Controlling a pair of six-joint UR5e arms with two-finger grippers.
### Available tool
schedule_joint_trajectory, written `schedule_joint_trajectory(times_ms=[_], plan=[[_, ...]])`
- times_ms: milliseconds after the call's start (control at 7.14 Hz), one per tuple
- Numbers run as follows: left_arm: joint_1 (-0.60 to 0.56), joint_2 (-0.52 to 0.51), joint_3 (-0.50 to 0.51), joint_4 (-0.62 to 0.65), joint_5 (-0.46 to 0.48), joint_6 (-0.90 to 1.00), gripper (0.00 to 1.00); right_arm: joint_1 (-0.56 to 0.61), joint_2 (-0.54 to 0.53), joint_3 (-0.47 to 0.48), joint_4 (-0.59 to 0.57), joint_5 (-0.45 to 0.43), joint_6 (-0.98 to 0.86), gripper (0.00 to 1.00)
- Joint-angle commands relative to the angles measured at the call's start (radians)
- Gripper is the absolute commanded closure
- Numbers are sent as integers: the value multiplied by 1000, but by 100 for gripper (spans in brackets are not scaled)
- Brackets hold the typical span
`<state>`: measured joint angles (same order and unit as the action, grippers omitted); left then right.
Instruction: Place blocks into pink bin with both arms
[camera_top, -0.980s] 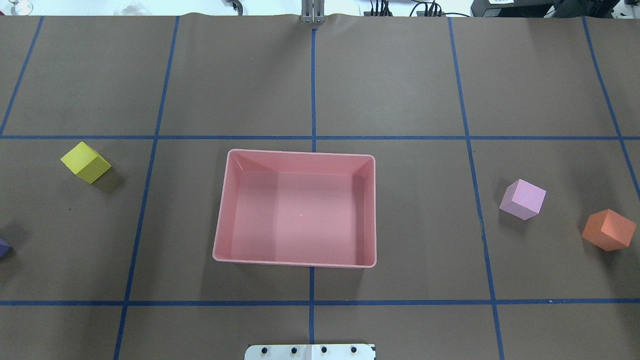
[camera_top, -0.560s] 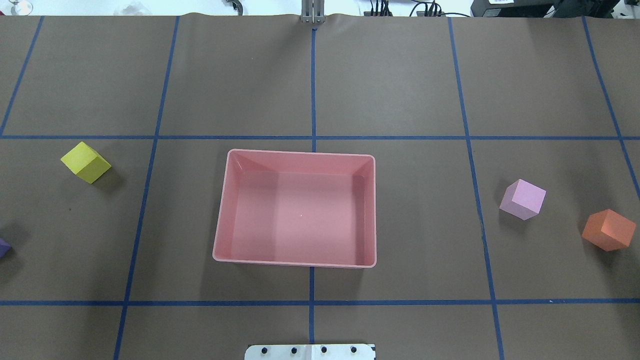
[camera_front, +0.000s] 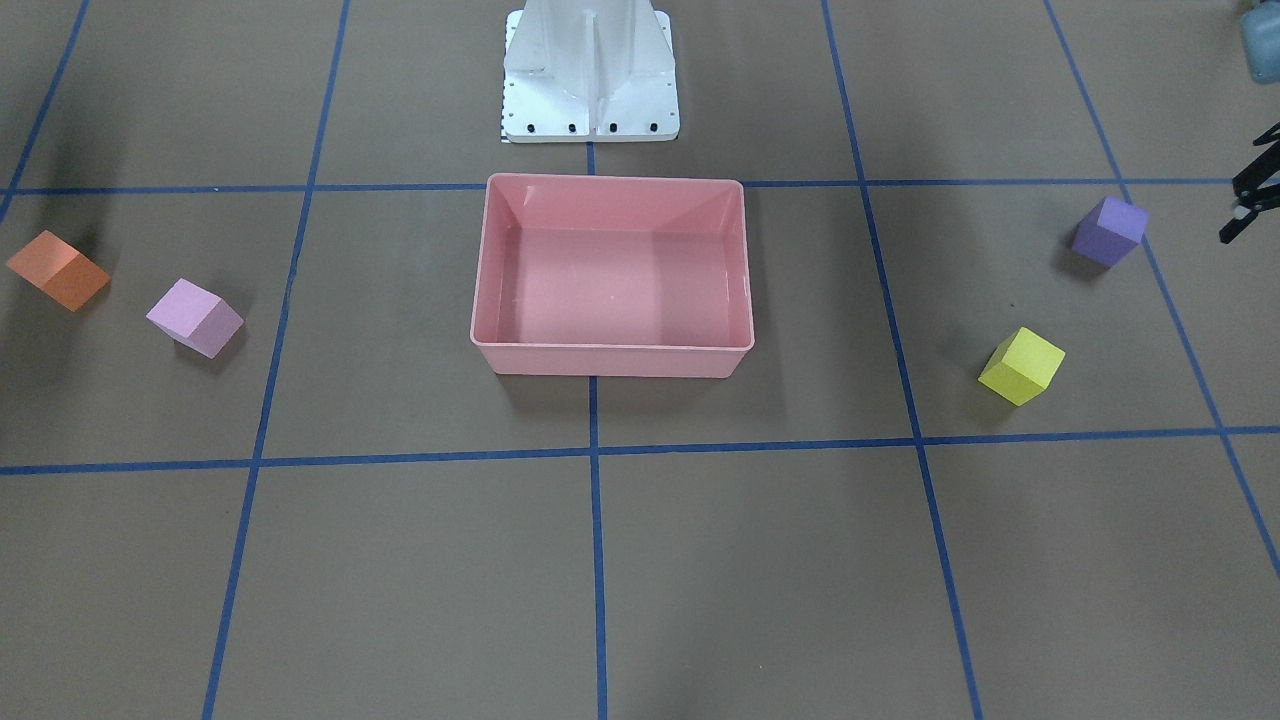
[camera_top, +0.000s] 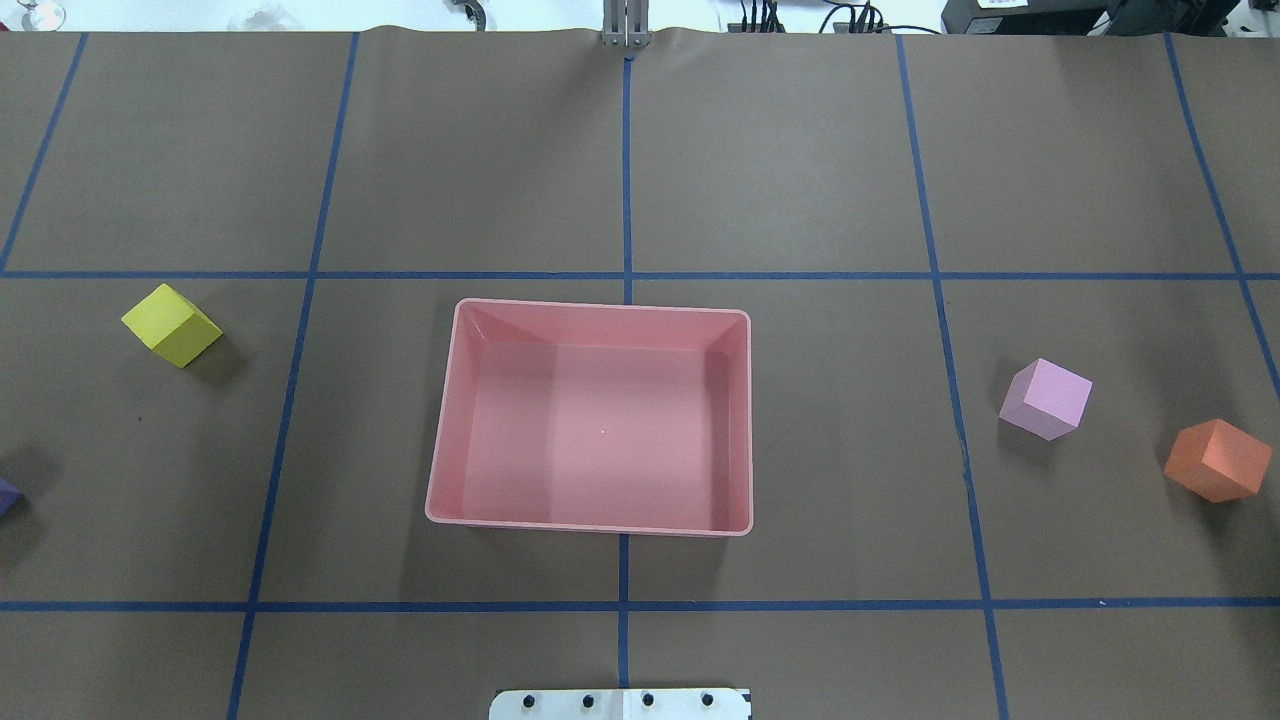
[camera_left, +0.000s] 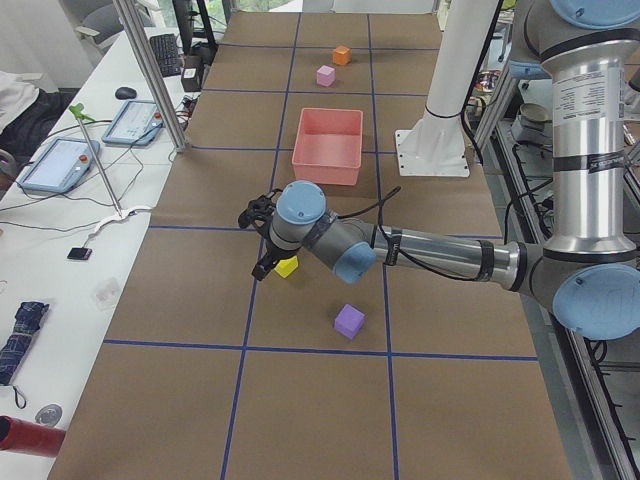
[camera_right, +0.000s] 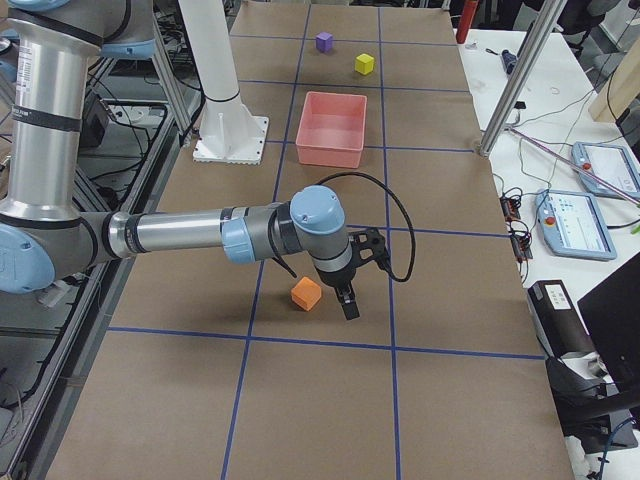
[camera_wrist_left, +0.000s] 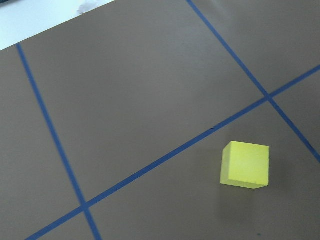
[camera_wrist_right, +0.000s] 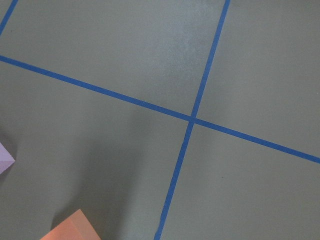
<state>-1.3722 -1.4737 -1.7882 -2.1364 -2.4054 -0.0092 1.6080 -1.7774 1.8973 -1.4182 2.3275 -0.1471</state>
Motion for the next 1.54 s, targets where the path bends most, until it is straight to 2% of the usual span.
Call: schedule_joint_trajectory(times_ms=[0, 140, 280, 700, 840, 1400], plan=[[137, -42, 26, -7, 59, -50, 0, 0, -2, -6, 7, 1, 1, 0], [219, -65, 35, -8, 133, -89, 0, 0, -2, -9, 7, 3, 1, 0], [275, -109, 64, -10, 161, -136, 0, 0, -2, -11, 7, 3, 1, 0], [392, -169, 166, -101, 198, -282, 0, 0, -2, -14, 7, 12, 1, 0], [406, -183, 206, -124, 198, -300, 0, 0, -3, -14, 7, 19, 3, 0], [403, -180, 214, -123, 198, -293, 0, 0, -4, -14, 7, 21, 4, 0]])
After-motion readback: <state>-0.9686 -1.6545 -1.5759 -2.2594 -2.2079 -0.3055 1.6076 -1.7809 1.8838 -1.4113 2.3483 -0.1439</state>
